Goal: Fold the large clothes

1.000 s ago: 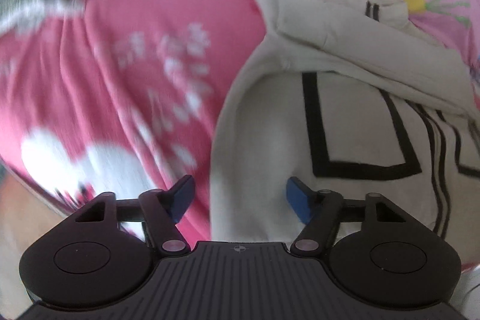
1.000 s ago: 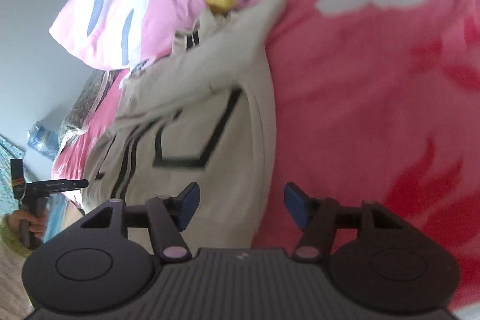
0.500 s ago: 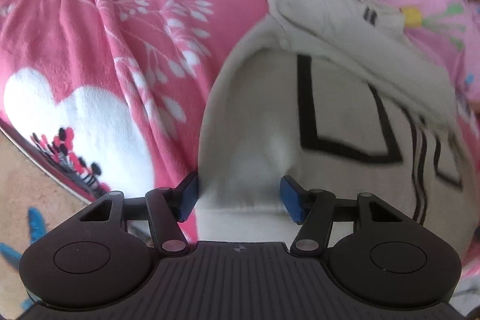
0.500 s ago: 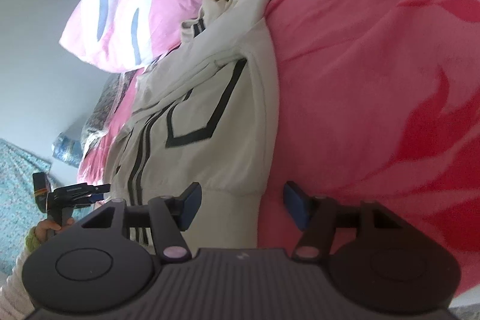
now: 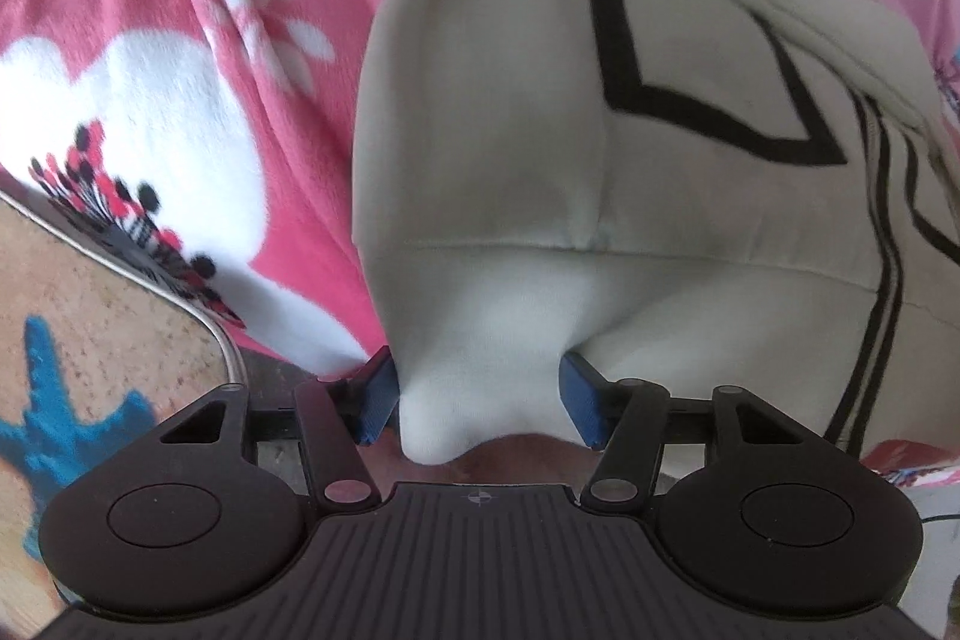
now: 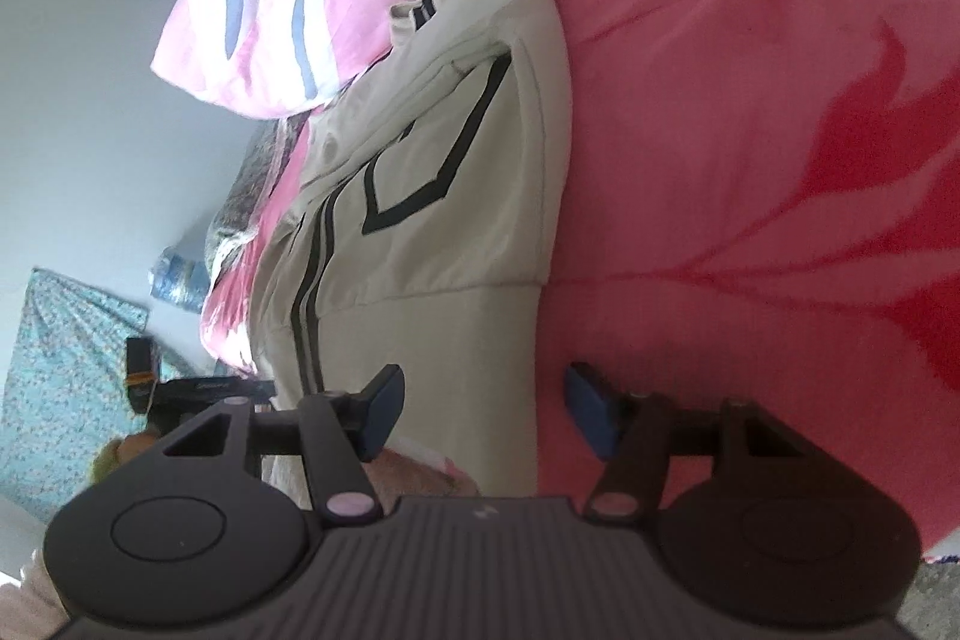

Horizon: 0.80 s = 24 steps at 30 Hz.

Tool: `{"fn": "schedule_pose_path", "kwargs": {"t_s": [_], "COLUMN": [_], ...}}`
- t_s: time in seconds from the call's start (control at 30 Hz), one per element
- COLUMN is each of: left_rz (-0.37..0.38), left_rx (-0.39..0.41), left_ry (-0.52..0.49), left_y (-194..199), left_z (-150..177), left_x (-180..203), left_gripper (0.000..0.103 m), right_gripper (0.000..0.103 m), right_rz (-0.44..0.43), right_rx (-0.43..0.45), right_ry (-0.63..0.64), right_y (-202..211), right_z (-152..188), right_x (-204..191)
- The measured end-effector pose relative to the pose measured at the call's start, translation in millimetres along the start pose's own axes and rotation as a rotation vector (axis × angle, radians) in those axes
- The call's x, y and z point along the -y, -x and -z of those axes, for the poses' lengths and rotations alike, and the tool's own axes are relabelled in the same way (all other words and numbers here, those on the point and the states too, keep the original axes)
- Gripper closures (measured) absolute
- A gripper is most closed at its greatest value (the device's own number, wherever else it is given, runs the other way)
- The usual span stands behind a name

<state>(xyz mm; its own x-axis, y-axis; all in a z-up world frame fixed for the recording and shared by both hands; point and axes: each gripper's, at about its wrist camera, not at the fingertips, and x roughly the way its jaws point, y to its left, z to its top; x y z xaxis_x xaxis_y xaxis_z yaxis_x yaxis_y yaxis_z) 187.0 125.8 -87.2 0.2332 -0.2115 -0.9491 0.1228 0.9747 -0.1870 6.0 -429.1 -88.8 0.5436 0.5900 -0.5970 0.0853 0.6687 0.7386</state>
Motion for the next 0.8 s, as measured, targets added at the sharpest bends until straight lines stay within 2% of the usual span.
{"fn": "schedule_pose_path", "kwargs": {"t_s": [0.1,0.27,0.4,0.47,0.57,0.63,0.8], "left_rz": [-0.006,0.011,0.030,0.017,0.000,-0.008,0.015], "left_rx": [-0.015,0.003,0.059,0.077,0.062,0.065,0.170], "left_ry": [-0.010,0.022,-0.006,-0.029,-0.020,0.009,0.008], "left_y": [-5.0,-4.6,6.4,11.3,9.9,10.1,36.0], "left_z": [2.6,5.2,19.6,27.9,35.1,38.4,50.2], "left_x": [2.2,0.3,4.7,7.2,7.5,6.9,12.0], "left_gripper": [0.000,0.000,0.000,0.000,0.000,0.000,0.000], "right_gripper": [0.000,0.000,0.000,0.000,0.000,0.000,0.000], "right_rz": [-0.002,-0.039,-0.079,-0.065,-0.038,-0.052,-0.058], "right_rx": [-0.018,0.035,-0.028,-0.048,-0.030,-0.033,-0.020], "right_ry": [0.003,-0.045,-0.021,-0.002,-0.025,-0.052,-0.017], "right_y": [-2.0,-1.4,-12.2,-18.3,-25.5,-33.1,-39.8], "right_z": [5.9,9.1,13.6,16.8,17.3,19.2,28.5], "right_x": [1.1,9.6,6.4,3.0,6.9,10.9,1.5]}}
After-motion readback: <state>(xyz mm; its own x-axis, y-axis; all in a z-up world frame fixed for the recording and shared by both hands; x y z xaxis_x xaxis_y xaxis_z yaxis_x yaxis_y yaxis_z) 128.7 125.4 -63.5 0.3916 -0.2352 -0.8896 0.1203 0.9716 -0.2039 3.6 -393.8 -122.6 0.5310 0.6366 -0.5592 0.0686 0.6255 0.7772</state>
